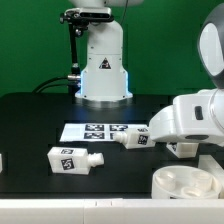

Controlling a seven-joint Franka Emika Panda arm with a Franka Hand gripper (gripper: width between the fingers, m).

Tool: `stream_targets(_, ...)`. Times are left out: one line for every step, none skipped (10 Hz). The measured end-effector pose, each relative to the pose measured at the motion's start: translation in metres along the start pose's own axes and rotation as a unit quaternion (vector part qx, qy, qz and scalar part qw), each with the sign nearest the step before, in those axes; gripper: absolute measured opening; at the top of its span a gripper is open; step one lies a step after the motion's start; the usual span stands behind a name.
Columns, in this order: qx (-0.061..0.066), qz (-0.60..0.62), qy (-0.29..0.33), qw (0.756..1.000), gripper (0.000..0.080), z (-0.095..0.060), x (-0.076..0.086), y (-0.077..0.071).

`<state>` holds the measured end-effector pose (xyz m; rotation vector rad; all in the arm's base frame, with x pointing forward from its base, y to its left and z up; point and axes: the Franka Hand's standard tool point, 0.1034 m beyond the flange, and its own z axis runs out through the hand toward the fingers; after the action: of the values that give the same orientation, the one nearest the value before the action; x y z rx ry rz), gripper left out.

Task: Assemble stool

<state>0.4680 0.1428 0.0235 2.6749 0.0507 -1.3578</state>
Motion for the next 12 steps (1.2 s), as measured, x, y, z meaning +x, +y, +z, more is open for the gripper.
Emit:
stream_targets(-0.001,0.015,-0.026,1.0,0.0648,0.01,-0.001,-0.001)
stream_targets(-0.001,0.015,-0.033,0.999,0.0648,0.012,0.0,0.001)
stream_targets(0.001,0.022,-0.034,0.999,0.0648,0.013,0.001,0.005)
stream_targets(0.001,0.035,-0.038,0.999,0.0648,0.016,0.001,0.005)
stream_targets(-0.001,0.047,-0.04,0.998,0.0648,0.018,0.001,0.0)
stream_targets(-0.001,0.043,-0.039,0.998,0.0648,0.018,0.001,0.001)
stream_targets(-0.001,0.043,-0.039,0.998,0.0645,0.018,0.001,0.001)
stream_targets(-0.001,0.043,-0.039,0.998,0.0645,0.019,0.001,0.001)
stream_targets(-0.001,0.043,-0.04,0.998,0.0491,0.019,0.001,0.001)
stream_targets(-0.001,0.042,-0.04,0.998,0.0348,0.018,0.0,0.0)
stream_targets(0.0,0.035,-0.036,0.999,0.0347,0.015,0.0,0.001)
stream_targets(0.004,0.03,-0.026,0.999,0.0347,0.002,-0.006,0.005)
